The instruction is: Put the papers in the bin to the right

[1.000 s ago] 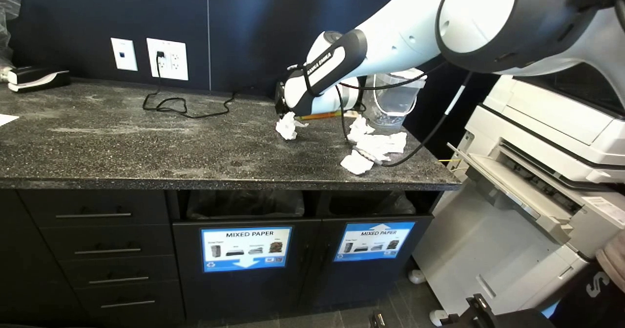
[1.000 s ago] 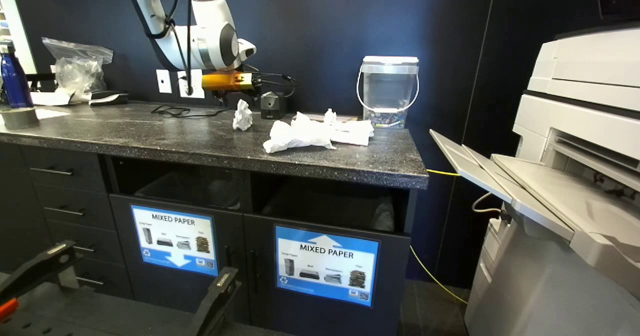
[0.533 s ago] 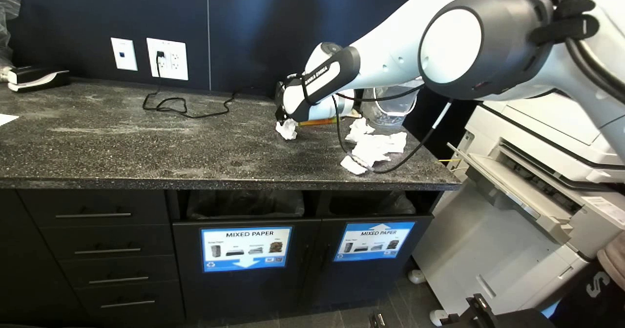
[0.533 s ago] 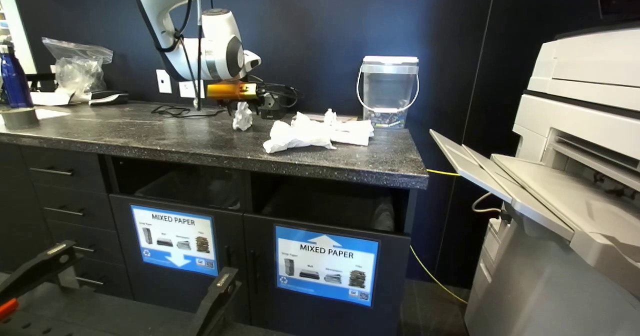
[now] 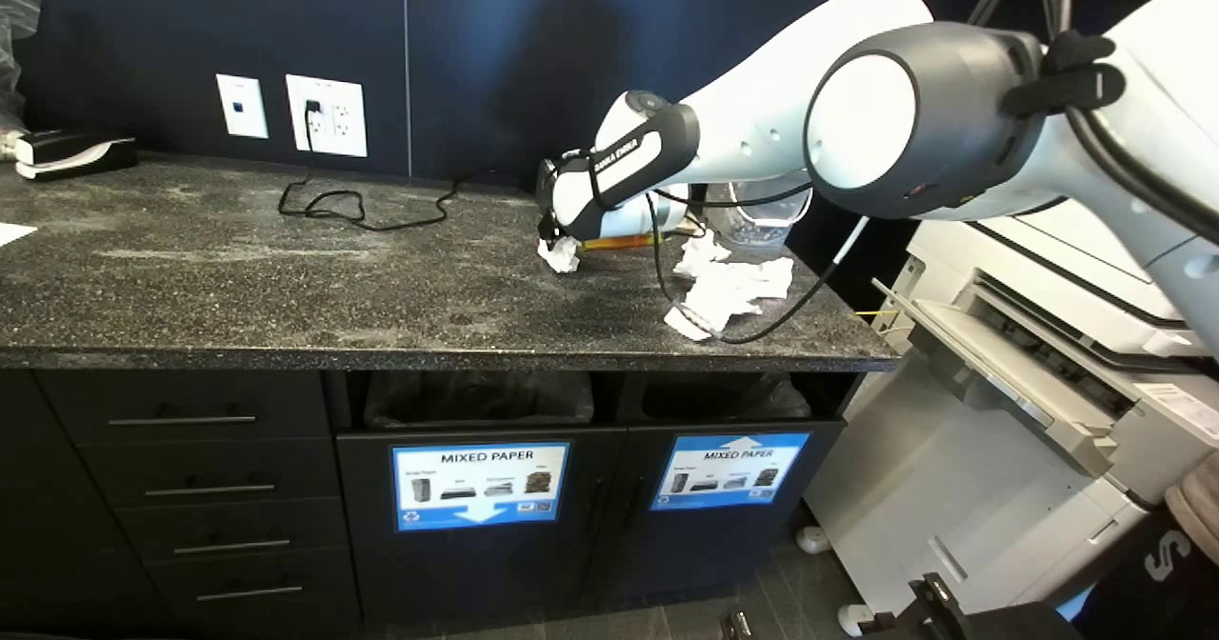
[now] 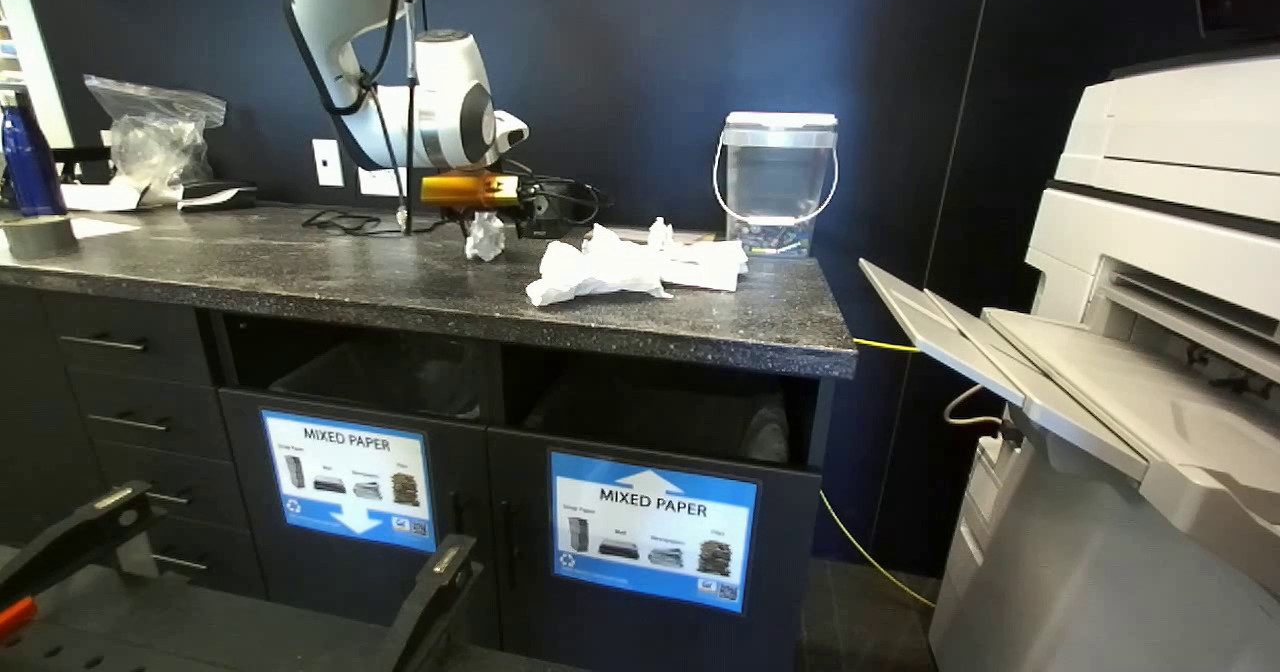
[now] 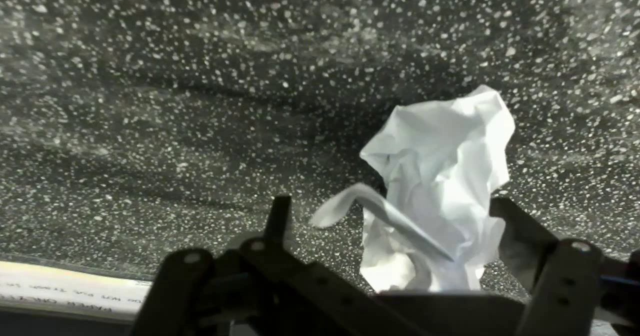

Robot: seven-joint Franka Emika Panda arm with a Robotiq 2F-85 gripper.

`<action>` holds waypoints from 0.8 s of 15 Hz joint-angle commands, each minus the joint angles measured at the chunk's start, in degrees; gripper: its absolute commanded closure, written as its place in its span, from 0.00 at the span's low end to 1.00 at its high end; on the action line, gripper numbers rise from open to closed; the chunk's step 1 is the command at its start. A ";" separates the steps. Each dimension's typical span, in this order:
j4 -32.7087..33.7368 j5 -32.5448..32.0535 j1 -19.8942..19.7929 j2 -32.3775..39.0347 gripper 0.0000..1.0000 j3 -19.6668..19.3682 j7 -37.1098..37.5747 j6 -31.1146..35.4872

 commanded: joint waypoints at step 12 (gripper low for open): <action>4.14 -2.25 1.15 1.44 0.92 -1.40 0.54 -7.07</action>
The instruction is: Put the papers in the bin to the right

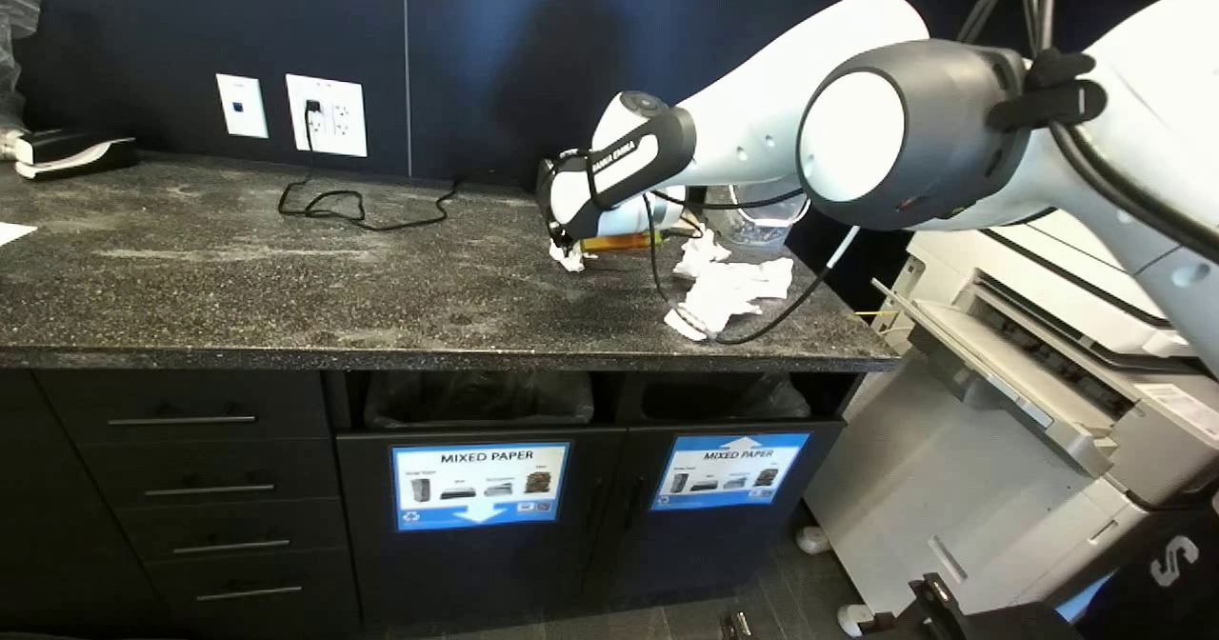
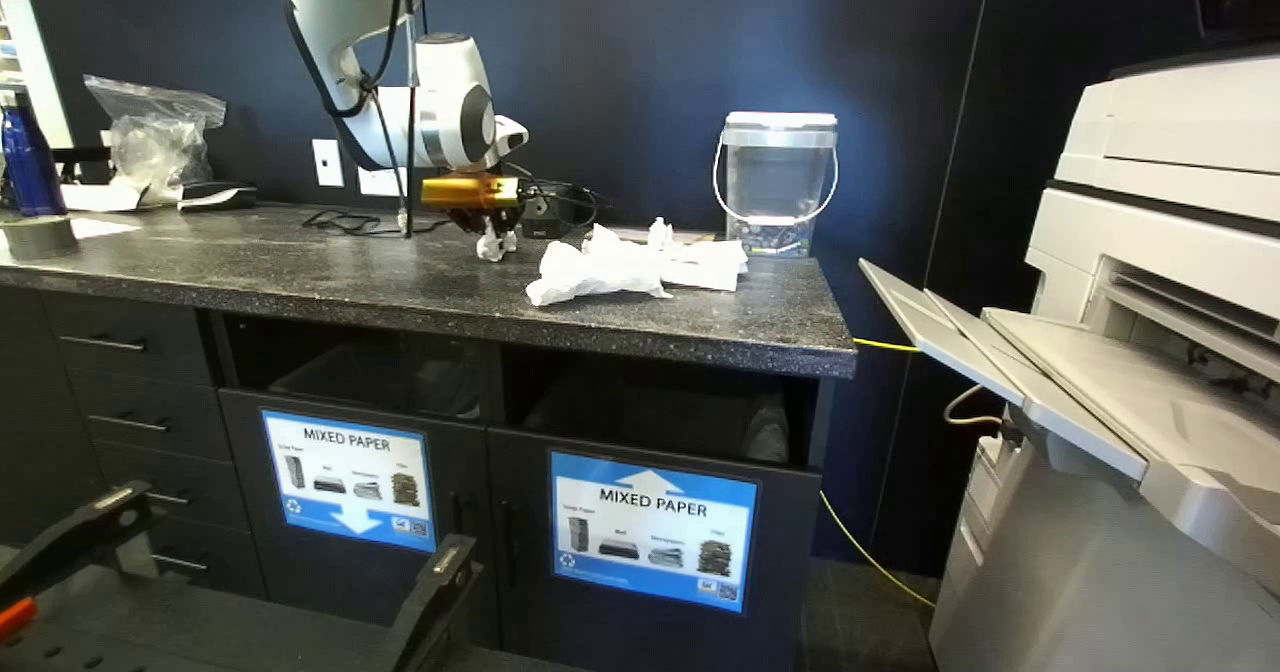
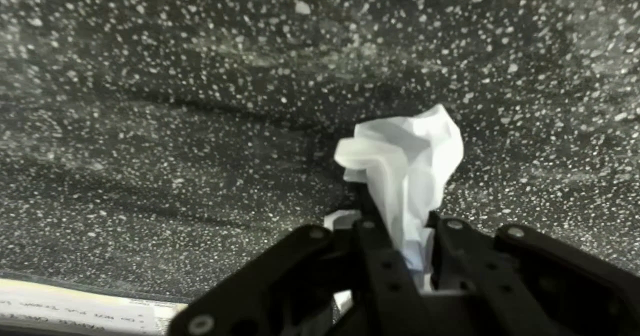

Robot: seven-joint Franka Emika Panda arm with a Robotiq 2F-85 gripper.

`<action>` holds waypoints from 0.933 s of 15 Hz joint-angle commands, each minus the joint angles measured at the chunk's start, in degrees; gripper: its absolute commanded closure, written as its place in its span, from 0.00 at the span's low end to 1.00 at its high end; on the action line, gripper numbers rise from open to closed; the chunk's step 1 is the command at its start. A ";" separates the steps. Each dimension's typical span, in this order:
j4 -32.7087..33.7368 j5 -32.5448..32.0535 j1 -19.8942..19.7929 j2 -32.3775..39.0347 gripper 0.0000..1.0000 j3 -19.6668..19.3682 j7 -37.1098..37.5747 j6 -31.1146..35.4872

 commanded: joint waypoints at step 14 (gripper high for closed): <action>-31.21 -12.92 7.29 -22.28 0.90 -5.04 5.68 -7.17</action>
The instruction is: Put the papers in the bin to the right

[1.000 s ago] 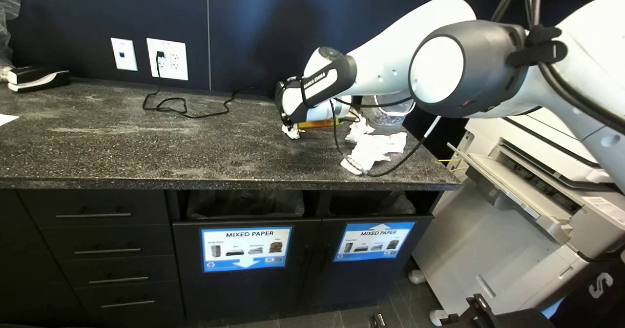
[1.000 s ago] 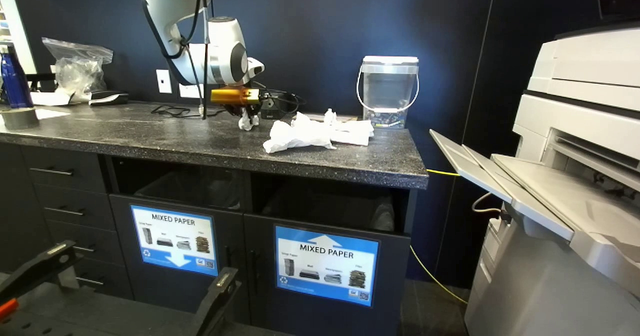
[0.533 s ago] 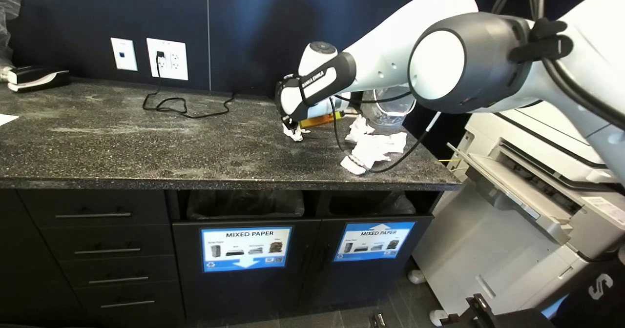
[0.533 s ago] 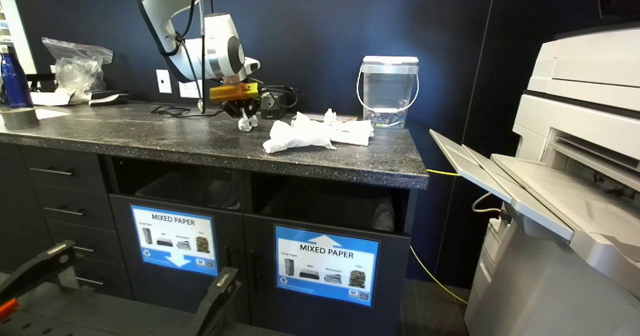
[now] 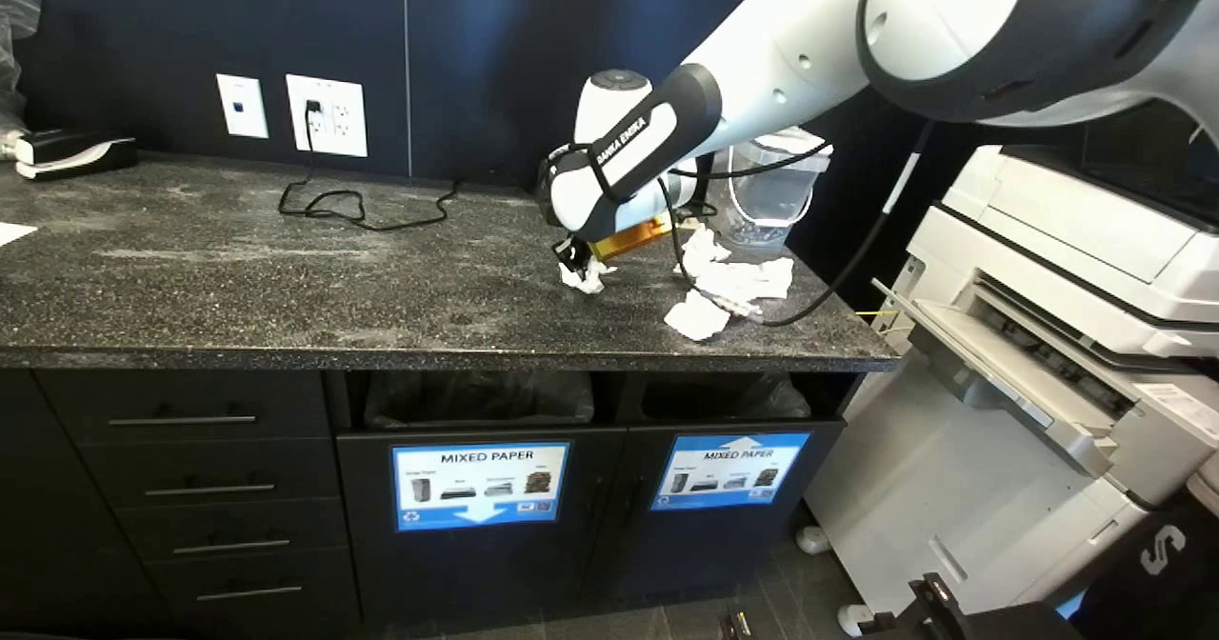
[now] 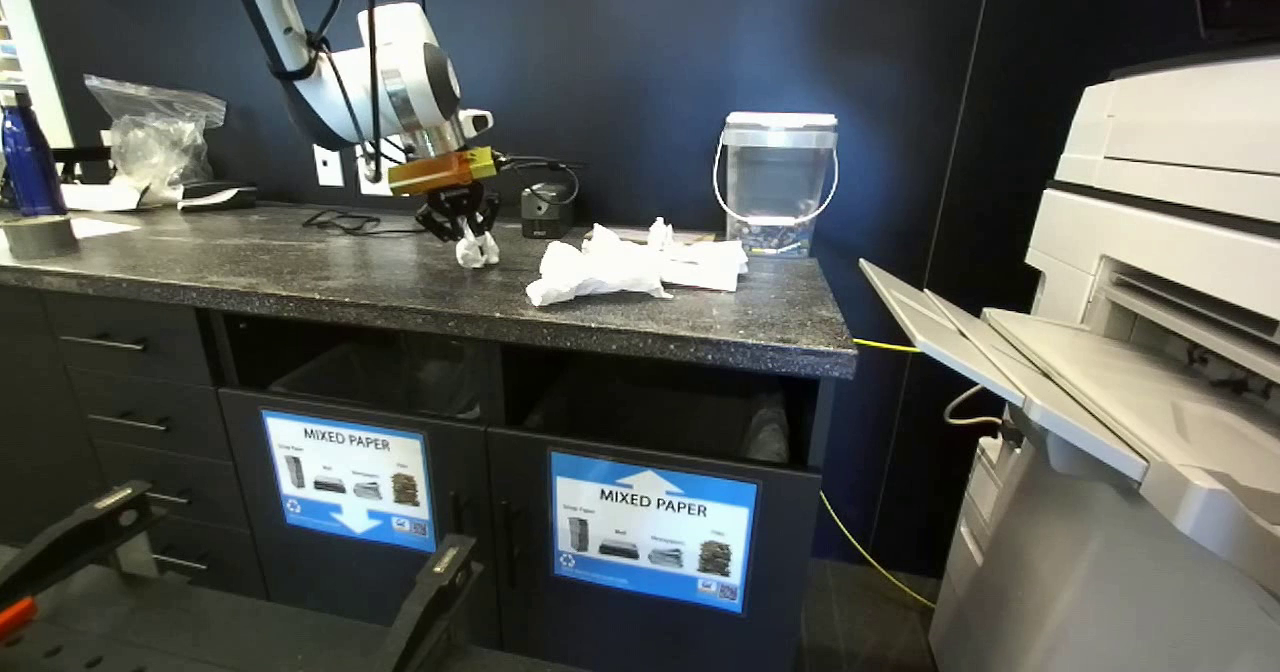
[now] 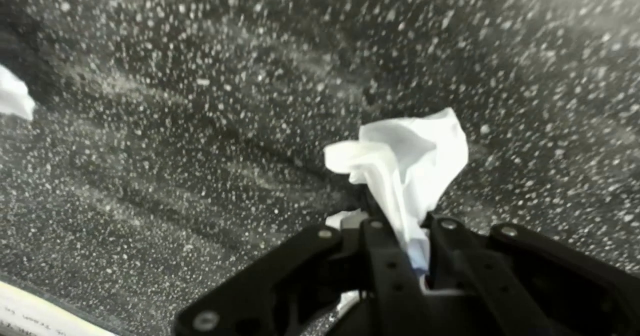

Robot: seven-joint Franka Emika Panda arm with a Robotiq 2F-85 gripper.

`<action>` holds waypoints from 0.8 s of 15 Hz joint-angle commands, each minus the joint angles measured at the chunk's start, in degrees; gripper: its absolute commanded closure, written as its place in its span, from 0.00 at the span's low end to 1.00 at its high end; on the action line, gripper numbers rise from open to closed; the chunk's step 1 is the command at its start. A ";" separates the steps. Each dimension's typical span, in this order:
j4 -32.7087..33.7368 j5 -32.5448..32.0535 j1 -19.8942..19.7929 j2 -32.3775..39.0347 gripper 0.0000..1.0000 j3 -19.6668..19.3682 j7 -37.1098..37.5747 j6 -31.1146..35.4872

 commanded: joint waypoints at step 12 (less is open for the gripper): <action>-47.13 -5.10 0.89 -26.97 0.89 -2.90 16.39 11.71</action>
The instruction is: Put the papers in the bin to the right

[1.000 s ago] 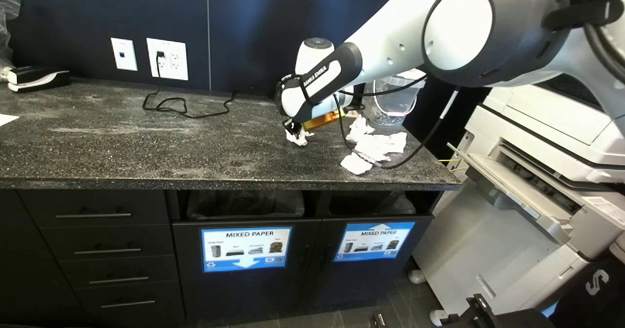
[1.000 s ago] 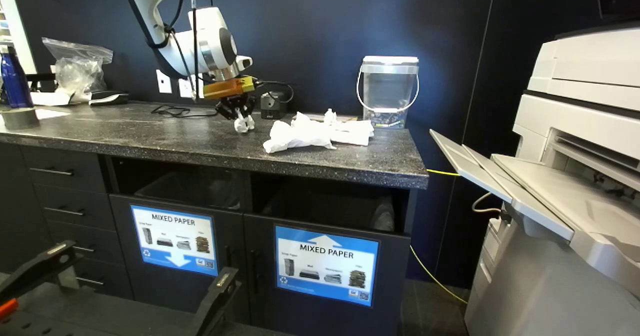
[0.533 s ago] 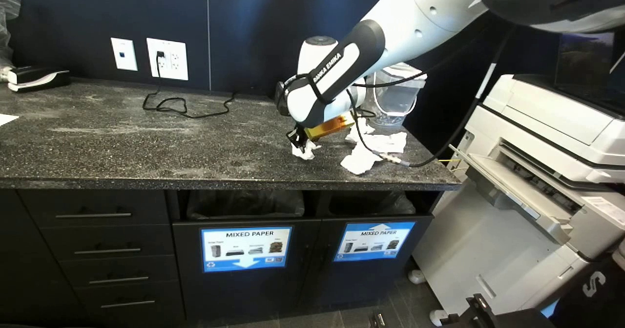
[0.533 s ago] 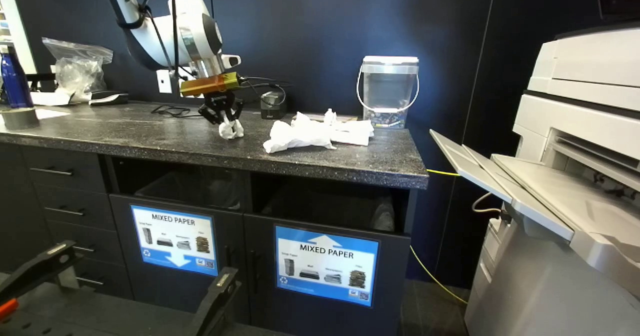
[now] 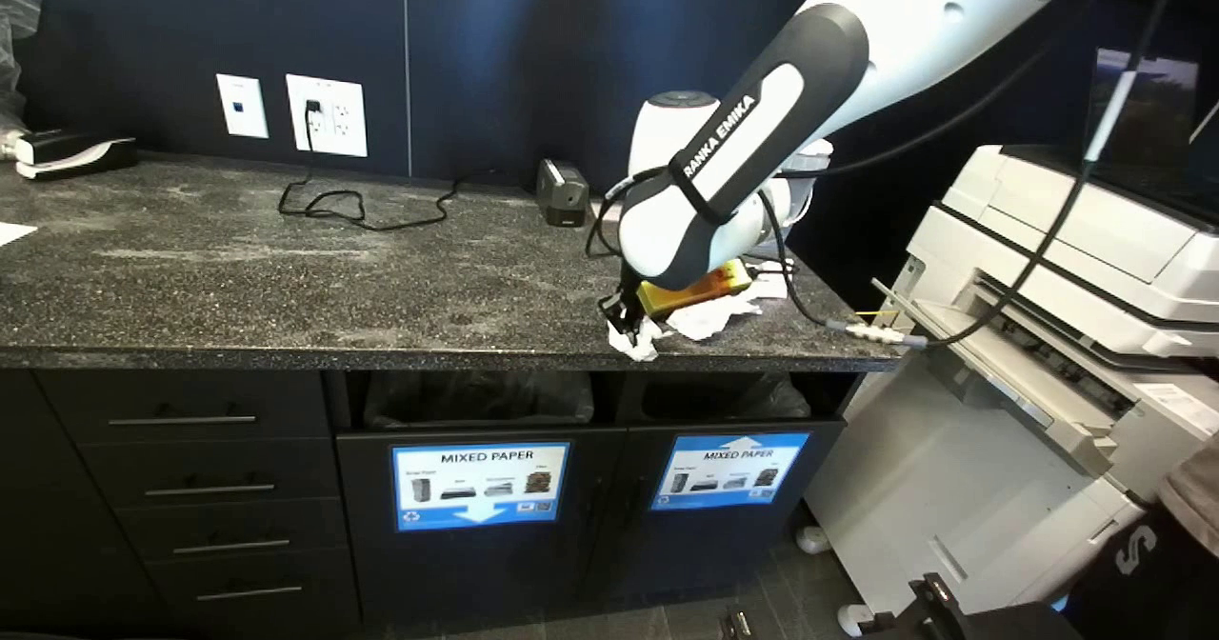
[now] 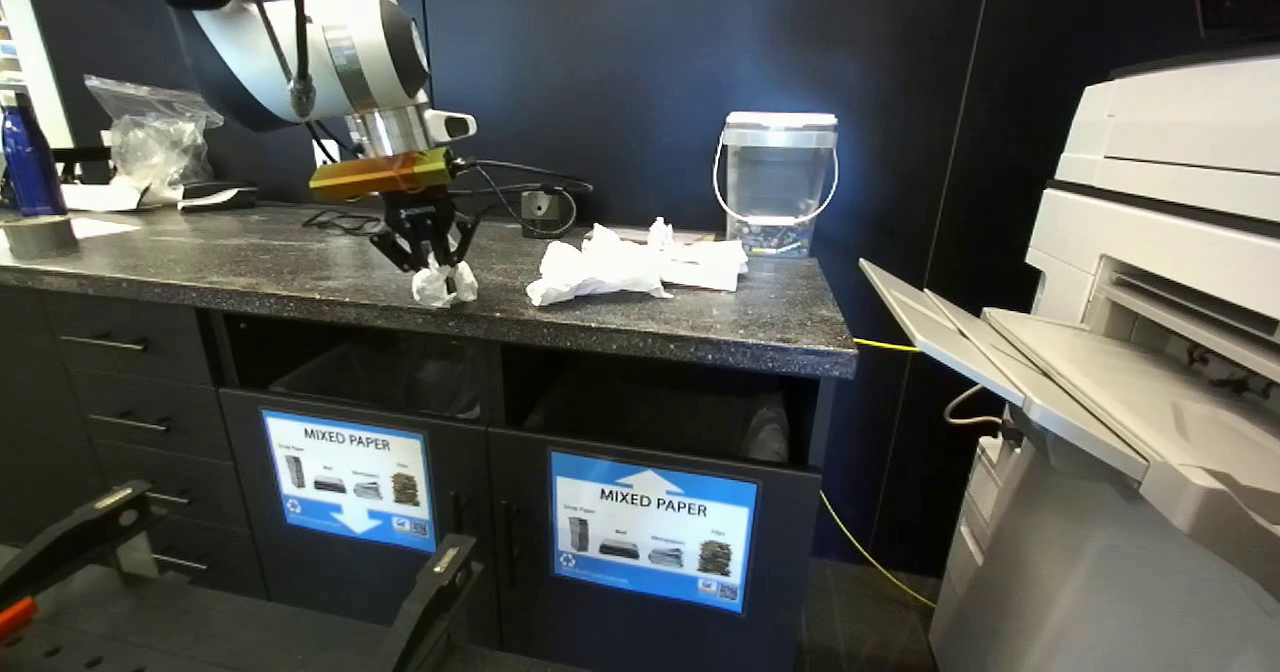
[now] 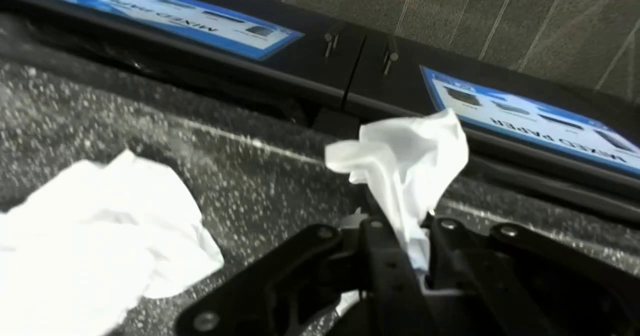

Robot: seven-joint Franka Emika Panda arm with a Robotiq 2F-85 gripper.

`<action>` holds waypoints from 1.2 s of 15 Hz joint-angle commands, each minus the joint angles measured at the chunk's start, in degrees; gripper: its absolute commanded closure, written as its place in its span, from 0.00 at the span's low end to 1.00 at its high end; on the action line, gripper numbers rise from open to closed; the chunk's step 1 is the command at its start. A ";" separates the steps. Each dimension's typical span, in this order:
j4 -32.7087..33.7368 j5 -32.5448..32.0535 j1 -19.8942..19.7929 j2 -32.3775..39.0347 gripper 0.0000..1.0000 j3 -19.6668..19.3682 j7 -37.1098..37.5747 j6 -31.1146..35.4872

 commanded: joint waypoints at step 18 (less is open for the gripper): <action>-24.02 19.07 -2.89 19.60 0.89 -5.67 -5.80 67.54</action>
